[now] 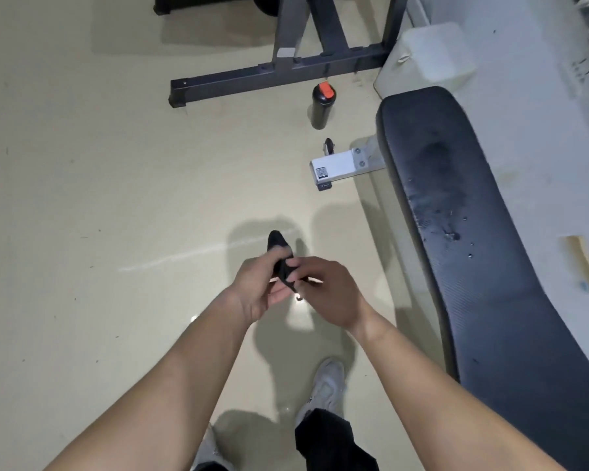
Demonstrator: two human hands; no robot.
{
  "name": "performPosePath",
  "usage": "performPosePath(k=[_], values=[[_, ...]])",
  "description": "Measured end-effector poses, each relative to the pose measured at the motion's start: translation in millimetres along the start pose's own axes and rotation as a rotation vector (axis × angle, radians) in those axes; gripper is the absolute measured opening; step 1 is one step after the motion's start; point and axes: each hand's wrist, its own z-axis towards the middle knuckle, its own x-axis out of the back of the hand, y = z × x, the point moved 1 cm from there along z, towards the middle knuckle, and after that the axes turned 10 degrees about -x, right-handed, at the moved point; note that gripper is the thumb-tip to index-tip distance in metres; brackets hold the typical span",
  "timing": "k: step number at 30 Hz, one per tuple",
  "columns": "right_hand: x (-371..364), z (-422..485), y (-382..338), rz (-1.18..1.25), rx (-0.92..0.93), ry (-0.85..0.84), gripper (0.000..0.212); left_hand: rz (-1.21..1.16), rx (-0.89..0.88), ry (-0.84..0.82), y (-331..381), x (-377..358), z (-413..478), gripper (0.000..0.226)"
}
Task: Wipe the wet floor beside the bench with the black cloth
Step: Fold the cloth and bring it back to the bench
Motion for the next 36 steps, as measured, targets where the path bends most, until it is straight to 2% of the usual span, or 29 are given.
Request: performPosePath(k=[1,3,6,8,10,12,13,14,16,19,23,26,29,31,34,36], values=[[10.0,1.1,-0.8,-0.041,0.020,-0.012,0.023,0.089,-0.041,-0.017,2.8,-11.1,0.4,0.003],[31.9,2.9,-6.3,-0.065,-0.014,-0.029,0.024,0.239,-0.112,0.005,11.4,-31.4,2.8,0.016],[73.3,12.2,-17.6,0.069,-0.107,0.095,0.021,0.505,-0.269,-0.031,35.4,-57.5,6.2,0.016],[105.1,27.8,-20.8,-0.043,-0.128,0.111,0.054,0.682,-0.370,-0.173,60.9,-75.8,3.4,0.016],[130.2,46.0,-26.0,-0.225,-0.169,-0.013,0.082,0.772,-0.419,-0.406,93.9,-93.9,-5.2,0.012],[147.9,61.4,-35.7,-0.274,-0.272,-0.198,0.086,0.742,-0.430,-0.579,128.0,-107.7,-3.8,0.025],[152.7,68.0,-40.4,-0.255,-0.325,-0.302,0.082,0.683,-0.430,-0.610,143.8,-112.6,1.1,0.029],[155.4,74.4,-44.5,-0.220,-0.366,-0.383,0.075,0.598,-0.422,-0.613,159.1,-116.4,8.4,0.029],[156.1,85.2,-48.2,-0.159,-0.396,-0.422,0.070,0.417,-0.366,-0.563,184.8,-121.0,28.7,0.022],[153.9,100.1,-48.0,0.021,-0.395,-0.367,0.067,0.219,-0.250,-0.521,210.3,-124.7,65.9,0.023],[150.7,112.3,-40.3,0.441,-0.406,-0.430,0.049,0.115,-0.198,-0.374,230.6,-130.1,113.9,0.020],[153.1,120.9,-28.7,0.713,-0.463,-0.400,0.044,0.155,-0.205,-0.262,235.6,-138.4,154.9,0.015],[163.2,132.8,-8.7,0.895,-0.605,-0.391,0.061,0.365,-0.380,-0.176,226.8,-167.2,178.4,0.012],[174.6,140.9,0.0,1.078,-0.635,-0.385,0.072,0.651,-0.587,-0.275,208.2,-194.5,175.2,0.019],[202.6,154.5,15.5,1.369,-0.642,-0.323,0.089,1.026,-0.787,-0.557,162.4,-221.6,152.2,0.026],[230.9,165.0,25.6,1.400,-0.639,-0.227,0.084,1.245,-0.915,-0.751,131.0,-233.2,145.2,0.028]])
